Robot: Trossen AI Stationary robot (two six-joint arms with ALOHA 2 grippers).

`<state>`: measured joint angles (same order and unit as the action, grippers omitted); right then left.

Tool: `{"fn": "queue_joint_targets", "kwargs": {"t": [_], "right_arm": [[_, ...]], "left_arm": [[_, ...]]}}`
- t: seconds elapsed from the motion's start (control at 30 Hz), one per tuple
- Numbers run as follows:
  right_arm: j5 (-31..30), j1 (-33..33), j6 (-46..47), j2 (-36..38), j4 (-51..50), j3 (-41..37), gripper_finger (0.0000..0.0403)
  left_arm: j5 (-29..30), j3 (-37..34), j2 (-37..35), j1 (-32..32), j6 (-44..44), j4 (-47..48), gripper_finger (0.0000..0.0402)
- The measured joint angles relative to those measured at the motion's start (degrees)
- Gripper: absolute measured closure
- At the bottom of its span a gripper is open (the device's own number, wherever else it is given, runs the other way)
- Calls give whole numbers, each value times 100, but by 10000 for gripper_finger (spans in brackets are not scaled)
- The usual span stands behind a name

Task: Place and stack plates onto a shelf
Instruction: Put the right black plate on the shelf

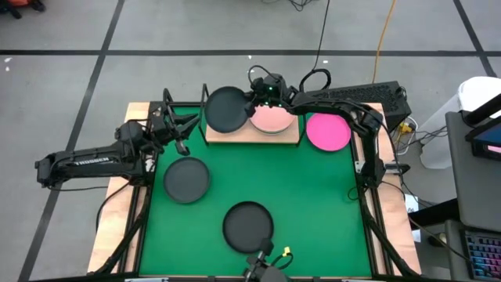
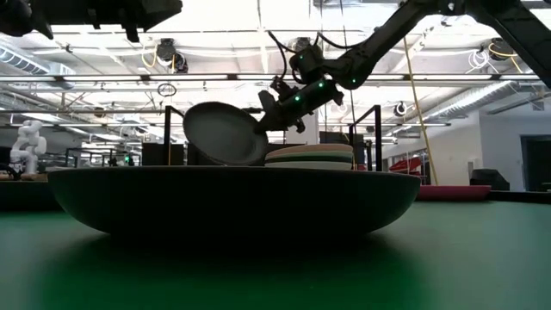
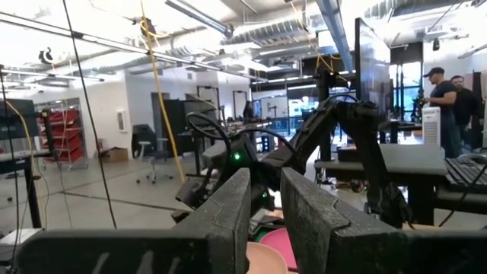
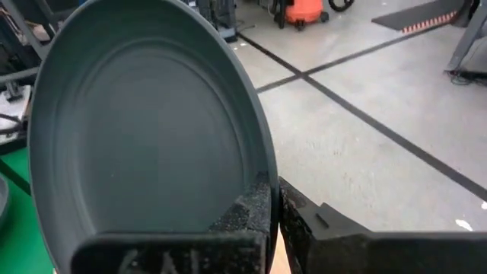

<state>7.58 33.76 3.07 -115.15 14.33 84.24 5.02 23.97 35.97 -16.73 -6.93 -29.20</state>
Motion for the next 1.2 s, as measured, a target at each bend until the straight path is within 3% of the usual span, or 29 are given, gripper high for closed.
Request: {"fn": "queue_joint_targets", "kwargs": {"t": [0.6,0.83,1.2], "right_arm": [[-178,0,-163,-382,173,1,395],[-495,4,-340,-383,116,-2,368],[-484,5,-487,-383,59,-6,335]], "left_arm": [[-39,0,1,11,236,-52,321],[-42,0,1,15,297,-53,321],[-42,0,1,15,303,-56,321]]}}
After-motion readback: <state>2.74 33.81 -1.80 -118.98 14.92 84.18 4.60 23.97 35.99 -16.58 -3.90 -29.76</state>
